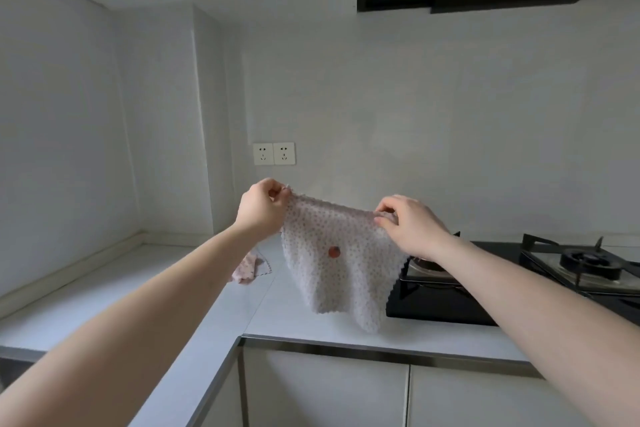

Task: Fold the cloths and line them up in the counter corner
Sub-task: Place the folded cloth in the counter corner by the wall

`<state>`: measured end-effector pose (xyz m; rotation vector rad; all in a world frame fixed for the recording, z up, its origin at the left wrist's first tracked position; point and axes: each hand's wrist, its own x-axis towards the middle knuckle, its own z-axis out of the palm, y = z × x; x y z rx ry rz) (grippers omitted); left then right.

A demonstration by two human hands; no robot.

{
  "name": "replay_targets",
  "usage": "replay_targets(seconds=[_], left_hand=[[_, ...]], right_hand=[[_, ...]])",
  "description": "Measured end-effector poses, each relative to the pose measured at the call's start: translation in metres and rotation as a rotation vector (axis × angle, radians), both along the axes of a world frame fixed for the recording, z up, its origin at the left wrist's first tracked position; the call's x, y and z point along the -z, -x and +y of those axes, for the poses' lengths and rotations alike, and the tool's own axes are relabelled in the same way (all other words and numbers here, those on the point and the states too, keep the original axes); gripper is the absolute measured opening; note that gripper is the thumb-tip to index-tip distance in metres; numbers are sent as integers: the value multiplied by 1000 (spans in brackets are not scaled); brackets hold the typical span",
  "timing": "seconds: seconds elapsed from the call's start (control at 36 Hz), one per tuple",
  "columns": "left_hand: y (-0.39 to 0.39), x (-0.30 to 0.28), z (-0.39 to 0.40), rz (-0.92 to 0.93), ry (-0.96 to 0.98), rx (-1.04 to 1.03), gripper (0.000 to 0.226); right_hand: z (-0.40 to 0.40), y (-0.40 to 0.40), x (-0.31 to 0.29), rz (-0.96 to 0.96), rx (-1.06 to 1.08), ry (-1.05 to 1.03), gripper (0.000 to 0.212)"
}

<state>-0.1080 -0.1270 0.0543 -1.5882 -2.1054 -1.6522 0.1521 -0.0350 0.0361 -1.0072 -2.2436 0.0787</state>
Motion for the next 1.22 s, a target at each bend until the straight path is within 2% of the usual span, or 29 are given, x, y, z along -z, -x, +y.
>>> replay_targets(seconds=[0.11, 0.19, 0.31, 0.36, 0.47, 0.56, 0.67, 0.92, 1.06, 1.22], left_hand=[[2, 3, -5, 15, -61, 53, 15], [5, 22, -15, 101, -12, 106, 17], [13, 68, -29, 243, 153, 147, 20], [17, 93, -33, 306, 285, 183, 18], [22, 137, -39, 357, 506, 280, 13], [22, 153, -40, 433, 568, 308, 15], [27, 159, -35, 549, 594, 240, 20], [40, 173, 5, 319, 557, 135, 19], [42, 184, 21, 296, 580, 70, 17], [42, 195, 38, 285, 610, -4, 21]], right_hand=[[0, -5, -4, 3, 42, -45, 9], [-7, -13, 8, -18, 37, -5, 8], [-14, -26, 42, -164, 35, 70, 5], [-14, -30, 64, -256, 9, 152, 11], [-9, -38, 104, -396, 1, 278, 13], [-4, -42, 117, -420, 12, 306, 8], [6, -42, 118, -407, 14, 314, 7], [49, -24, 116, -244, 86, 326, 9], [68, -7, 119, -166, 131, 349, 9], [84, 11, 131, -158, 226, 375, 12]])
